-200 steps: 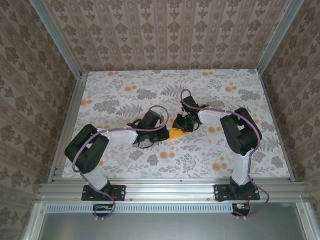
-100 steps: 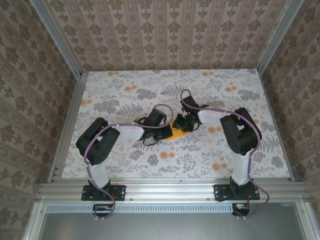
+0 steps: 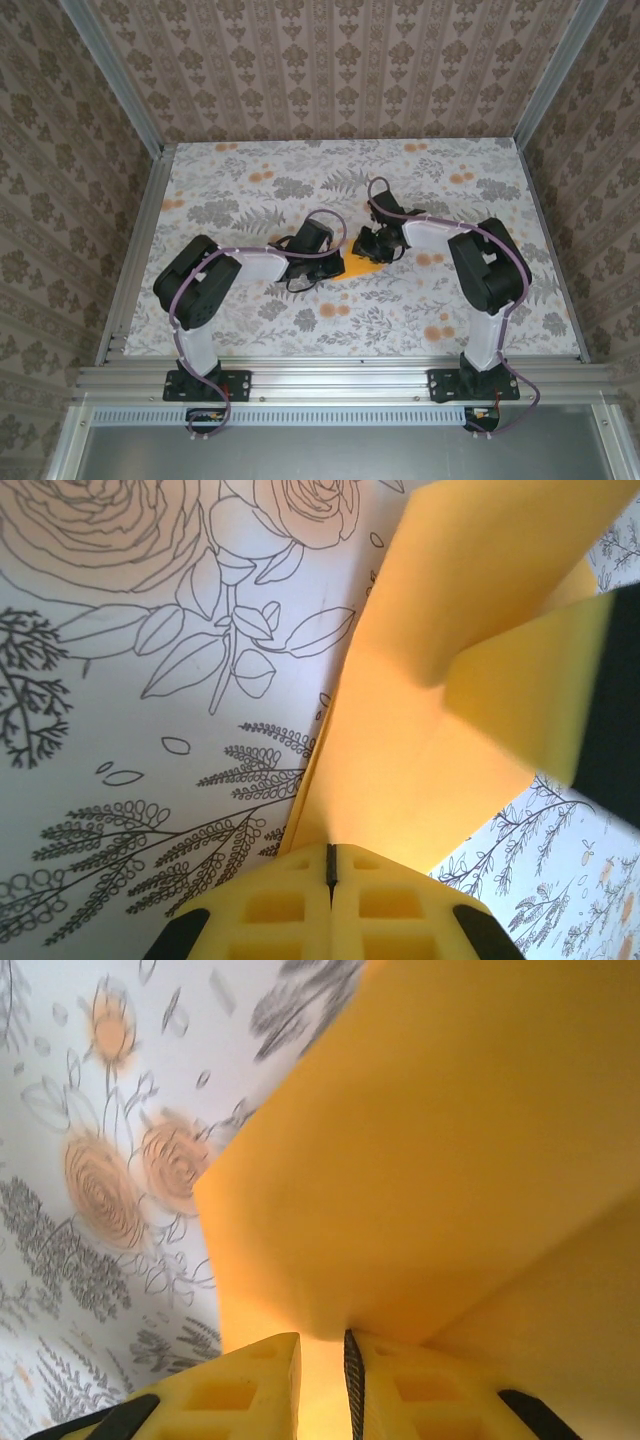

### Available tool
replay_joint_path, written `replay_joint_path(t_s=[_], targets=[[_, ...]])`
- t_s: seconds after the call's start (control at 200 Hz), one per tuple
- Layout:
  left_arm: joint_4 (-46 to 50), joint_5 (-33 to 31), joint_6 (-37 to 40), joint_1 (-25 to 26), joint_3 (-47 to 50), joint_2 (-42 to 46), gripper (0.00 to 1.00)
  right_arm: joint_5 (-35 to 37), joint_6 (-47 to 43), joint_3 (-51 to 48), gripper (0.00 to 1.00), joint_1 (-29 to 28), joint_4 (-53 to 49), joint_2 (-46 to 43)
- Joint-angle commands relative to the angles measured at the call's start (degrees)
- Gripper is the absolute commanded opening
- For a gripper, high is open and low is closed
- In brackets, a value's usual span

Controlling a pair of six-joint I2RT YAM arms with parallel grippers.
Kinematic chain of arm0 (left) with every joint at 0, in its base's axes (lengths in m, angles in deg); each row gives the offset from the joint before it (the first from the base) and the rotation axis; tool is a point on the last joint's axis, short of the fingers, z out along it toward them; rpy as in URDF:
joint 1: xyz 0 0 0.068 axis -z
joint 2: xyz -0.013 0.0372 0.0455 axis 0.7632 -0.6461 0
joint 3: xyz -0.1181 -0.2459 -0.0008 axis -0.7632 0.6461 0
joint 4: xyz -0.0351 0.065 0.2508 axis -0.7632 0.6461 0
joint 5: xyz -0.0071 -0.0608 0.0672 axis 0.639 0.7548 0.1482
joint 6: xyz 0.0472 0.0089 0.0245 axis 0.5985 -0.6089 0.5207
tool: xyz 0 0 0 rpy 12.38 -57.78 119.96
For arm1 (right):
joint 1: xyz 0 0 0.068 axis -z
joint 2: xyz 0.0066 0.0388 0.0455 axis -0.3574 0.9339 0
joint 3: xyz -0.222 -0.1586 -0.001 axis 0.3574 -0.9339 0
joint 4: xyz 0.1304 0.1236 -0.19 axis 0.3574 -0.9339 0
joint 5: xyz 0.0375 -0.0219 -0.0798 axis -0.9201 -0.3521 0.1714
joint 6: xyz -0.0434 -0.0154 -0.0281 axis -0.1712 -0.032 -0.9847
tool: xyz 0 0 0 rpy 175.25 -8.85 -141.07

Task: Fold a paper plane with a square sheet of paper (pick it up from the middle)
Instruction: Fourth fold the wing at the center of the table.

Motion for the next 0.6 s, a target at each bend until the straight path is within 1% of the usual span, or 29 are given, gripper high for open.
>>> replay_joint_path(t_s=[0.0,0.105,0.205,0.265,0.43,0.595], targets=[[6.8,-1.6,0.6,0.4,2.7,-2.0,0.00,5.1,-2.3,0.7,0.22,1.6,-2.8,-3.6],[7.3,-1.4,1.1,0.6,2.3,-2.2,0.00,8.2,-3.6,2.6,0.24,1.6,-5.5,-4.7],[7.9,-1.5,1.6,0.8,1.5,-2.3,0.00,12.9,-4.3,3.5,0.30,1.6,-8.9,-5.2],[8.0,-1.4,1.7,1.0,1.2,-2.4,0.00,14.0,-5.1,3.9,0.35,1.6,-10.1,-4.9],[8.3,-1.5,1.8,1.4,0.5,-2.6,0.00,13.7,-7.0,5.6,0.44,1.5,-11.8,-2.9],[8.3,-1.4,2.0,1.5,0.5,-2.5,0.00,9.0,-10.3,7.6,0.48,1.5,-11.0,0.2]])
